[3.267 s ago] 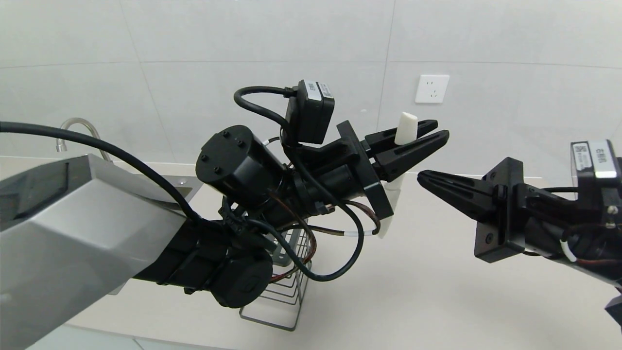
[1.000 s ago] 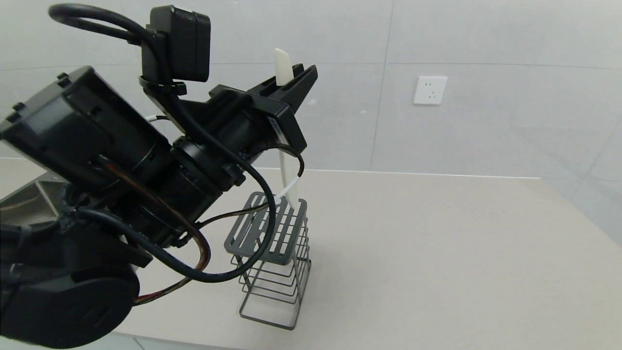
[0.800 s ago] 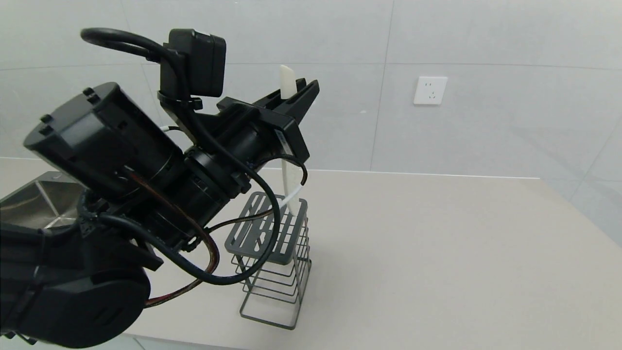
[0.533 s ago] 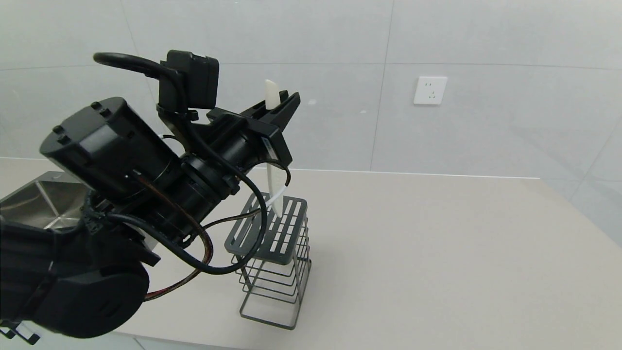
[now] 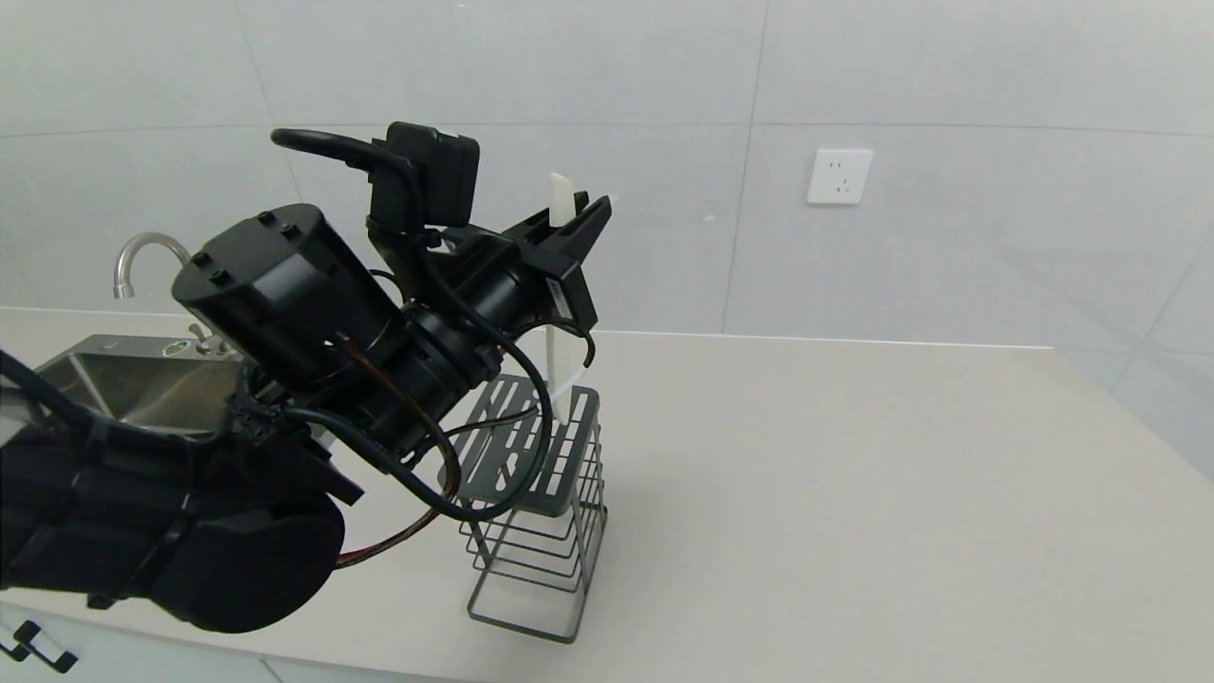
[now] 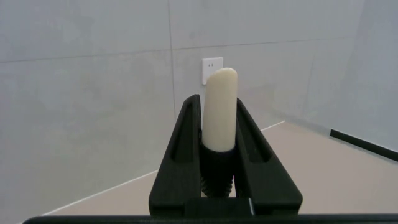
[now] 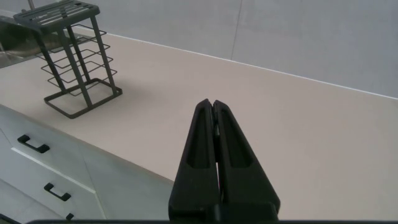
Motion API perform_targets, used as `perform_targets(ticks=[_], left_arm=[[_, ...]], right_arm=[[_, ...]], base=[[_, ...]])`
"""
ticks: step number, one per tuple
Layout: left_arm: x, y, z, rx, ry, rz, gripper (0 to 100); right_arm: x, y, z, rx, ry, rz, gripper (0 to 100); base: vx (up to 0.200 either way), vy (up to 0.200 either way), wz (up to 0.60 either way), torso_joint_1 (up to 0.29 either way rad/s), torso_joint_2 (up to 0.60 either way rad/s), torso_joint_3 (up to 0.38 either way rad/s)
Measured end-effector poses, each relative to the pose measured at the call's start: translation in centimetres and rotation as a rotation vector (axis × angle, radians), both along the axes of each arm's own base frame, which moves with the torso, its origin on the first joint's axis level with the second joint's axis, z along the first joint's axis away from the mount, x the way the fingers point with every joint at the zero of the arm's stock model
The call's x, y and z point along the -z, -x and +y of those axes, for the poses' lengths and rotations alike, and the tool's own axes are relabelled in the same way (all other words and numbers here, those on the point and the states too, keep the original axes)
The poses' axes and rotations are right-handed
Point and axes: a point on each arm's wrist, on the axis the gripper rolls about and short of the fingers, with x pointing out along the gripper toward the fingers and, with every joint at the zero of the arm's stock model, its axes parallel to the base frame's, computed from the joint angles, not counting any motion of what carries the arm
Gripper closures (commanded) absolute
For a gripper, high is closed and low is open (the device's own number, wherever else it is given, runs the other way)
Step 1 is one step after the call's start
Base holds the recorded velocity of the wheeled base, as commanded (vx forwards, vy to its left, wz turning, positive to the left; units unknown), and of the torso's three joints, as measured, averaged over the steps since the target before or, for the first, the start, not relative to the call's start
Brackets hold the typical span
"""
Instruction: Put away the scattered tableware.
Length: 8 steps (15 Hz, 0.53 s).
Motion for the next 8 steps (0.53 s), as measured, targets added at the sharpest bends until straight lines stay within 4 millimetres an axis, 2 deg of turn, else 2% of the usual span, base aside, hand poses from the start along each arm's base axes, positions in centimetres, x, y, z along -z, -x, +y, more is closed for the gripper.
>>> perform_targets(ticks=[8], left_arm=[[0.66,-0.25,-1.05,0.011,-0.017,0.0,100]], right_arm=[[-0.01,0.0,0.0,0.0,0.001,-0.001,100]], base=[[0.0,0.0,0.0,0.0,0.0,0.0]])
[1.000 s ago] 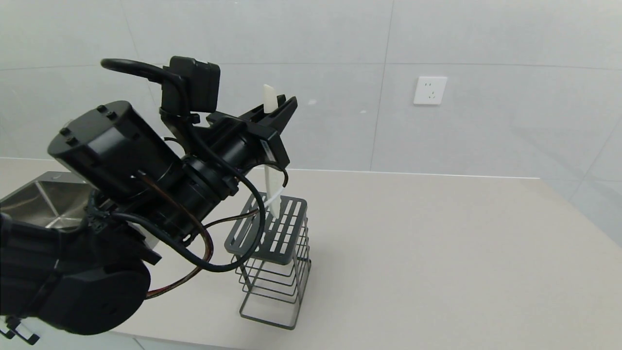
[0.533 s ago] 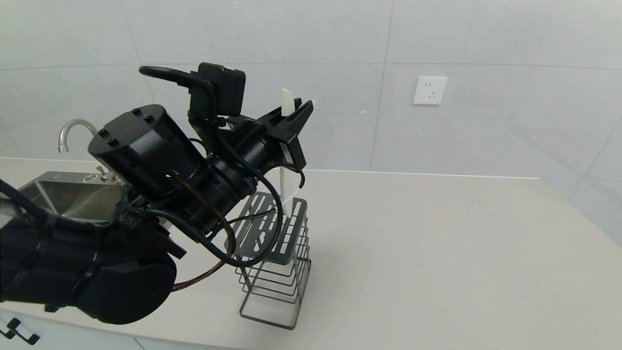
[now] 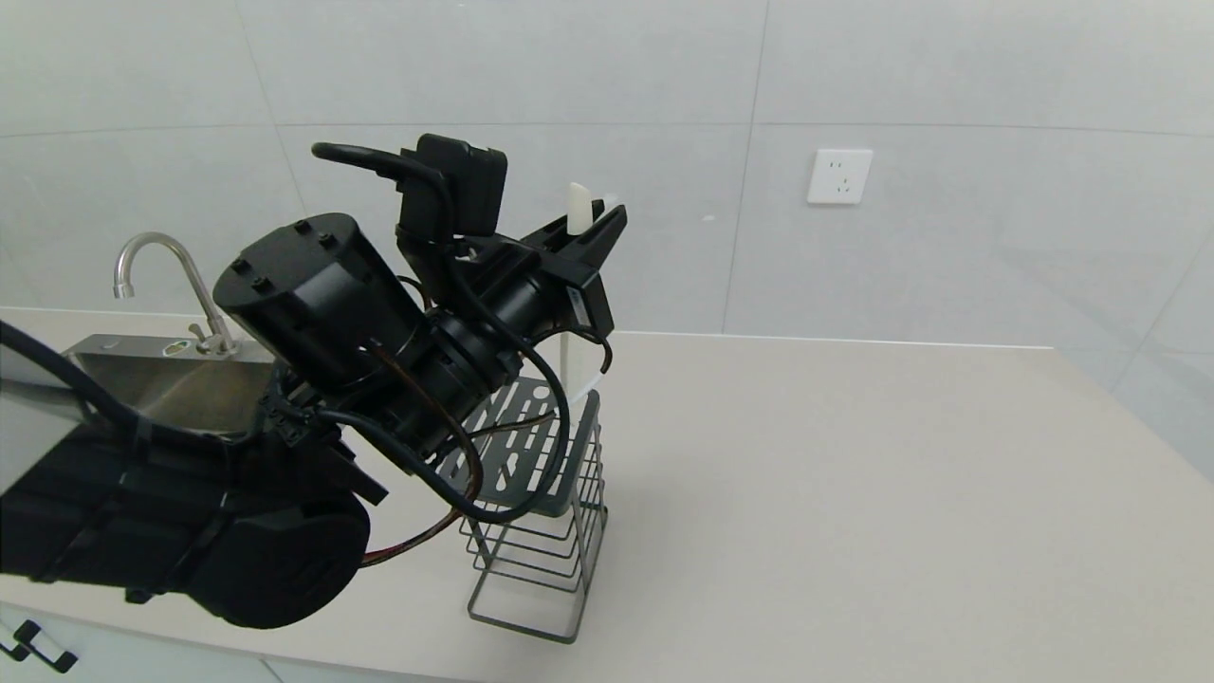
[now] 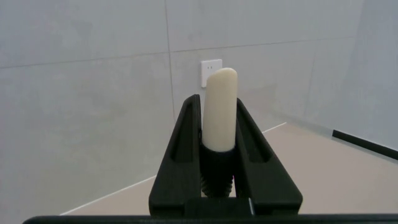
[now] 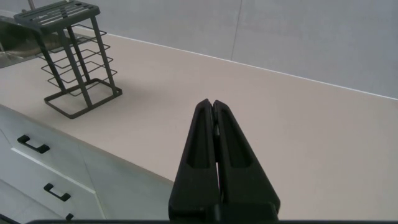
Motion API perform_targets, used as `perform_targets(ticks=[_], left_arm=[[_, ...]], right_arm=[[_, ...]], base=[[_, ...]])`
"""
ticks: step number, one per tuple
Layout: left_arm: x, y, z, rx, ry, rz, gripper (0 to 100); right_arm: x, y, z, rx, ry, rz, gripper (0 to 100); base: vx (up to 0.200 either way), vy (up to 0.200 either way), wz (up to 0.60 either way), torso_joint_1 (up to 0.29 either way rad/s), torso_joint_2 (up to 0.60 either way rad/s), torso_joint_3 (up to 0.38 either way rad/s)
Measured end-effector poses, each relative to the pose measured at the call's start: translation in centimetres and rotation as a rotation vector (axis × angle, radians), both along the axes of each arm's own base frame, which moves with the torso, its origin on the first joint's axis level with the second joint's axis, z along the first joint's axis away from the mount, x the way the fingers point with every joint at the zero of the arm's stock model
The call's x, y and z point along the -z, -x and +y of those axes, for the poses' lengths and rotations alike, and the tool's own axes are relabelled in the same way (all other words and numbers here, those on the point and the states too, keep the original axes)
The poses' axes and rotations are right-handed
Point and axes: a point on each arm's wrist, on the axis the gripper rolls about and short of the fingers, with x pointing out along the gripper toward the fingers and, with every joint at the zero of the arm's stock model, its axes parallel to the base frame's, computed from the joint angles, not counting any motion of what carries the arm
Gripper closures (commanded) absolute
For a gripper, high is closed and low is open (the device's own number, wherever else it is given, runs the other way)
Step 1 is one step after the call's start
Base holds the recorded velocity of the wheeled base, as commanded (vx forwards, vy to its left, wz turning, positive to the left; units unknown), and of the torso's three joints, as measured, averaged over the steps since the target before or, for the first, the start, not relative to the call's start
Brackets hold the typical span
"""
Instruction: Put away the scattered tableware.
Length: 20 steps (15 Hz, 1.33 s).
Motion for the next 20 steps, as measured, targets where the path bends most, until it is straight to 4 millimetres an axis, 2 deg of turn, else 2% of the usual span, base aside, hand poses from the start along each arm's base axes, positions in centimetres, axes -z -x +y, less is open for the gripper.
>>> perform_targets(ticks=[6,20], left_arm=[[0.3,-0.8,0.5,-0.033,0.001,0.002,100],[1.3,-1.1,-0.1,-0.03,-0.017,0.026,100]], right_arm=[[0.0,0.0,0.0,0.0,0.001,0.0,100],[0.0,0.0,0.0,0.0,0.001,0.0,100]], base=[[0.0,0.0,0.0,0.0,0.0,0.0],[0.0,0.0,0.0,0.0,0.0,0.0]])
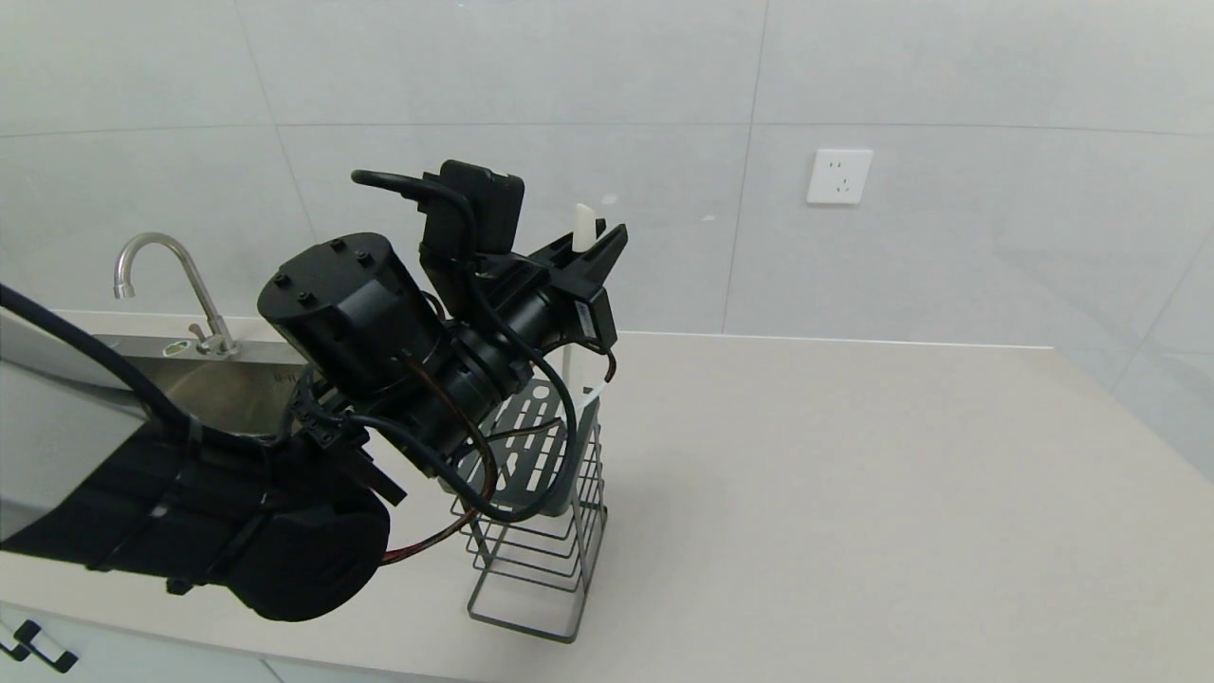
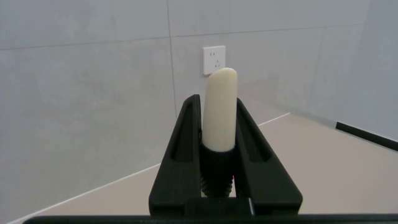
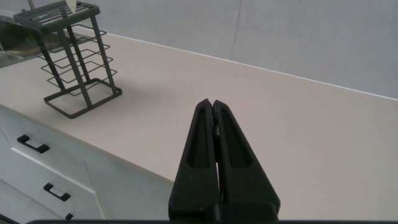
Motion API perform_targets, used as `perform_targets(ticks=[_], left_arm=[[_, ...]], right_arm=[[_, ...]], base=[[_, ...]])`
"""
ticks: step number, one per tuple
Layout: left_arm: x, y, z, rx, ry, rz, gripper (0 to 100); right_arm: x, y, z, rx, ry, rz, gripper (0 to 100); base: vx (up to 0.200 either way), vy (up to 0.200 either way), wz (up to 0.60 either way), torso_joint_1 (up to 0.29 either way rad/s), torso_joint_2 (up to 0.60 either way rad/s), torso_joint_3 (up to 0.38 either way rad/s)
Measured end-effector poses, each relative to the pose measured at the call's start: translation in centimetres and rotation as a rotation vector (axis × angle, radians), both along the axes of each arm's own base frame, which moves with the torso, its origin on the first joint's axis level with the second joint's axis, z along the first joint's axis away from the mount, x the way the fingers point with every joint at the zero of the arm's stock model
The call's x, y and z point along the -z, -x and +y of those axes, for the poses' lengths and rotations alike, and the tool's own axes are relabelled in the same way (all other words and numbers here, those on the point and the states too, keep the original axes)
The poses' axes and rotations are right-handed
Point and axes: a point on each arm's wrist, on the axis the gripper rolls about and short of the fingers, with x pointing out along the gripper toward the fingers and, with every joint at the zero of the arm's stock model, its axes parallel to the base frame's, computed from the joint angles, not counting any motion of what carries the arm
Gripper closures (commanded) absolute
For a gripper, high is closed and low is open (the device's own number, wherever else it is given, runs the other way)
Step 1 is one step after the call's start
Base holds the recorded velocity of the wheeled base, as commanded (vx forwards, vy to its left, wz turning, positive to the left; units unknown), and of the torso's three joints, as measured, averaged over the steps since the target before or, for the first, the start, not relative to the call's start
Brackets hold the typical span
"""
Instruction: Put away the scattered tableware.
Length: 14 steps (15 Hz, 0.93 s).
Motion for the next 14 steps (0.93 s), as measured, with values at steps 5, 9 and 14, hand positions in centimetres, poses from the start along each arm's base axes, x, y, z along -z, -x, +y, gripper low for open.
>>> perform_targets(ticks=[5,9,14], left_arm=[[0.2,-0.2,0.1,-0.005,-0.002,0.002,100],[0.6,-0.1,0.0,-0.003,-0.011,0.013,100],[1.1,0.0,-0.2,-0.051,-0.009,0.041,100]], right_arm=[[0.0,0.0,0.0,0.0,0.0,0.0,100],[0.0,0.0,0.0,0.001,-0.001,0.001,100],[0.0,0.0,0.0,0.001,-0.001,0.001,100]], base=[[0.0,0.0,0.0,0.0,0.0,0.0],[0.0,0.0,0.0,0.0,0.0,0.0],[0.0,0.0,0.0,0.0,0.0,0.0]])
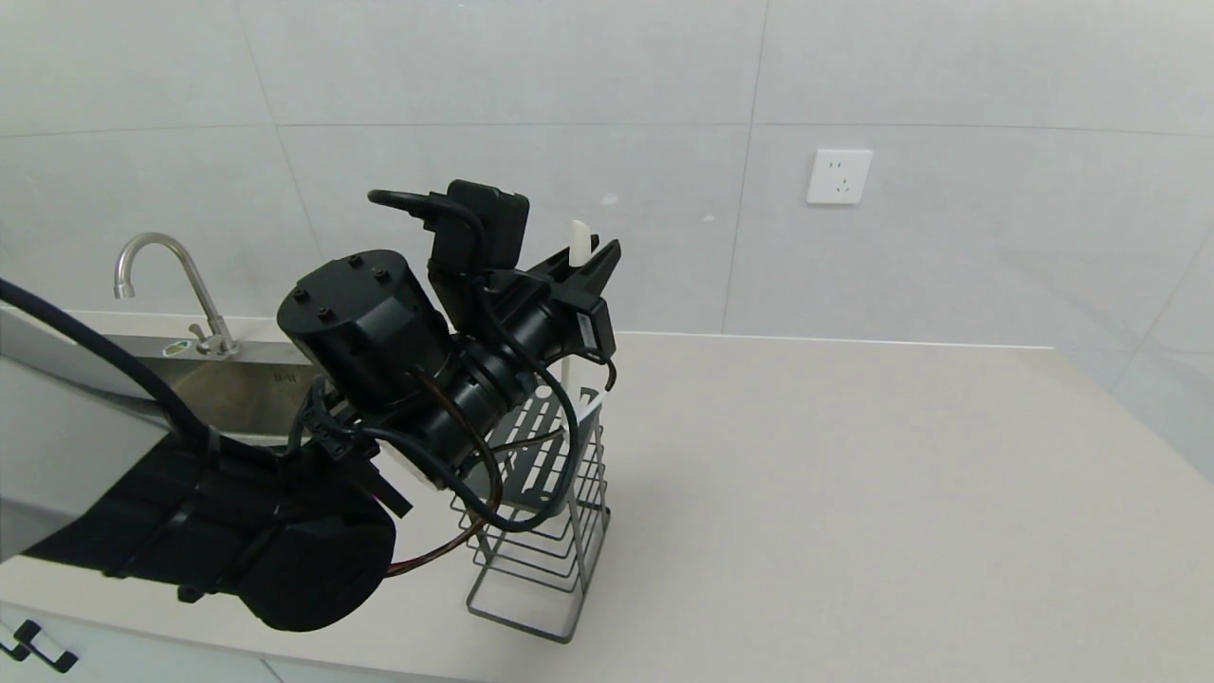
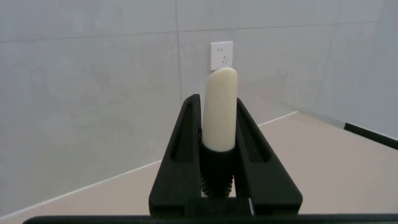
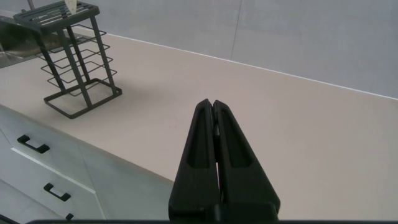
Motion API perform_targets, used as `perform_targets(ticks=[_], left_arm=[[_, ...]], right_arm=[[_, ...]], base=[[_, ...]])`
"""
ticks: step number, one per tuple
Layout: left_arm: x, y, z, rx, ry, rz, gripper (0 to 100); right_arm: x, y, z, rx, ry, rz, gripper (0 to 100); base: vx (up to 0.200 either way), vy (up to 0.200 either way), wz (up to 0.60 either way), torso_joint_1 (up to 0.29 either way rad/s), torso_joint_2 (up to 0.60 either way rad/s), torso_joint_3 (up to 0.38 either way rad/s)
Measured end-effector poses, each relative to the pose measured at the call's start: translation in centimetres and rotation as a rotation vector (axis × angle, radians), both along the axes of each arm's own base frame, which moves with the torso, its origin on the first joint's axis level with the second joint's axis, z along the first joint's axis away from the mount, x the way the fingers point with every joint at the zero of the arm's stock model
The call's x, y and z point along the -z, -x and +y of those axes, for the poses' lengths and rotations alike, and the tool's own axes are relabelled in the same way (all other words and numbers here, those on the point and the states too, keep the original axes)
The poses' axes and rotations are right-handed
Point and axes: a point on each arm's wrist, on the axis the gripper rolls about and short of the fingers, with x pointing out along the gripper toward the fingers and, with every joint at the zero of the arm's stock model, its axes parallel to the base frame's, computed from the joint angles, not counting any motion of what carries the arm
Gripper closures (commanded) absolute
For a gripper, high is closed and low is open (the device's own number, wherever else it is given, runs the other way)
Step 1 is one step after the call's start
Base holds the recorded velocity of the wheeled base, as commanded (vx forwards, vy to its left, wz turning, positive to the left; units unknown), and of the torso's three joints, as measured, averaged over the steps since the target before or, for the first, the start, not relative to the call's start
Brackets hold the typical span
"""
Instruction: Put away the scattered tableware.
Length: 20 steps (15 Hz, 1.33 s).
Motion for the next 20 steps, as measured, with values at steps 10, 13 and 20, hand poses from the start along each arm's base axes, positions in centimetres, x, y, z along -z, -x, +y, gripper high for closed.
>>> perform_targets(ticks=[10,13,20], left_arm=[[1.1,-0.6,-0.4,-0.019,-0.005,0.031,100],[1.5,-0.7,-0.2,-0.023,-0.012,0.043,100],[3.4,-0.4,0.2,-0.021,-0.039,0.097,100]], right_arm=[[0.0,0.0,0.0,0.0,0.001,0.0,100],[0.0,0.0,0.0,0.0,0.001,0.0,100],[0.0,0.0,0.0,0.0,0.0,0.001,100]], base=[[0.0,0.0,0.0,0.0,0.0,0.0],[0.0,0.0,0.0,0.0,0.0,0.0],[0.0,0.0,0.0,0.0,0.0,0.0]])
